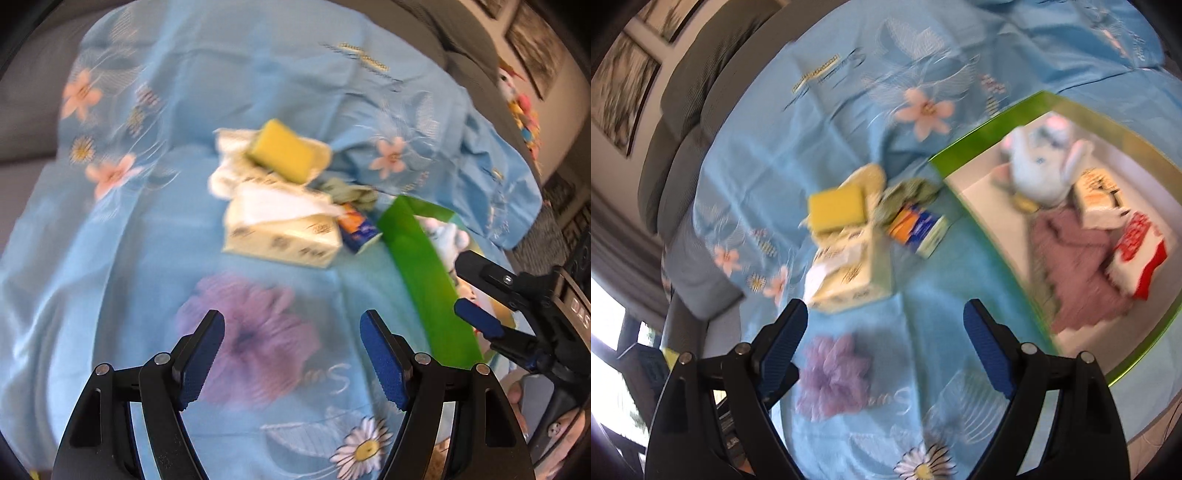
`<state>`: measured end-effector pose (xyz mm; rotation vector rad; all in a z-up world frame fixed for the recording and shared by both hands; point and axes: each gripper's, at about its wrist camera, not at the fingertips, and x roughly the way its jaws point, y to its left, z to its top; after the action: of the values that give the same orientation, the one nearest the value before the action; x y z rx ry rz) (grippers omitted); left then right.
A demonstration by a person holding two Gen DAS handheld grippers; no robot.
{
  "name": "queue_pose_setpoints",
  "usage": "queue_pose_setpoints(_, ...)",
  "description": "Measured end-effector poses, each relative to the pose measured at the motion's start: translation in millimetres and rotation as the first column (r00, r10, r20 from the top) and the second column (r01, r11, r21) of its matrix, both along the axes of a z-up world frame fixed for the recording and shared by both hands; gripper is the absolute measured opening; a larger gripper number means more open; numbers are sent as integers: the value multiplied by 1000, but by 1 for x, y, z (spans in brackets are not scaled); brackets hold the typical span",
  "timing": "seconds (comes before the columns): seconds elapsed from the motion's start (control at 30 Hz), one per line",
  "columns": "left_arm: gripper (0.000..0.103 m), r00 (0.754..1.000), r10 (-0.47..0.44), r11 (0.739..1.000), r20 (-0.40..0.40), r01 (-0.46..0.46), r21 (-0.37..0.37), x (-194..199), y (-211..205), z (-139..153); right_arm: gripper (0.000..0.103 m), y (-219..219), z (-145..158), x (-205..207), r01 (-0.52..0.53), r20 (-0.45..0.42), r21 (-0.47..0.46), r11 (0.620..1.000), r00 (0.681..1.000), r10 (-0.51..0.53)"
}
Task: Organize soft objects
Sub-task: 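Move the right gripper to the purple mesh bath puff, then grasp the purple mesh puff with the right gripper and lift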
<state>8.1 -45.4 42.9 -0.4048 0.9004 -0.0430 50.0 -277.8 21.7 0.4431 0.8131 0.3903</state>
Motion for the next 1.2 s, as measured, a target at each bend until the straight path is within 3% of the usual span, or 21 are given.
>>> queue_pose_setpoints(0.13,76,997,63,997,-37,-65,-38,-14,22,-18,86,27,-12,-7,-79,-39,5,997,996,79)
queue_pose_setpoints(0.4,76,990,96,991,-102,-105,-87,-25,35,-50,86,67,-40,-9,-161,-126,23,987,979,163)
queue_pose_setpoints(0.6,76,991,90,989,-97,-101,-110,-23,36,-60,74,87,-64,-2,-174,-177,-26,984,970,167)
queue_pose_setpoints(0.87,53,988,105,986,-115,-118,-117,-19,42,-72,66,109,-86,10,-210,-207,-67,975,959,192)
queue_pose_setpoints(1.07,38,987,107,987,-117,-120,-111,-18,42,-77,48,125,-100,14,-249,-221,-112,962,950,220)
queue_pose_setpoints(1.13,36,987,106,987,-119,-119,-109,-16,41,-78,33,130,-103,14,-264,-218,-132,956,948,231)
queue_pose_setpoints(1.2,33,988,101,987,-115,-114,-114,-16,40,-78,26,131,-105,14,-271,-216,-143,952,947,237)
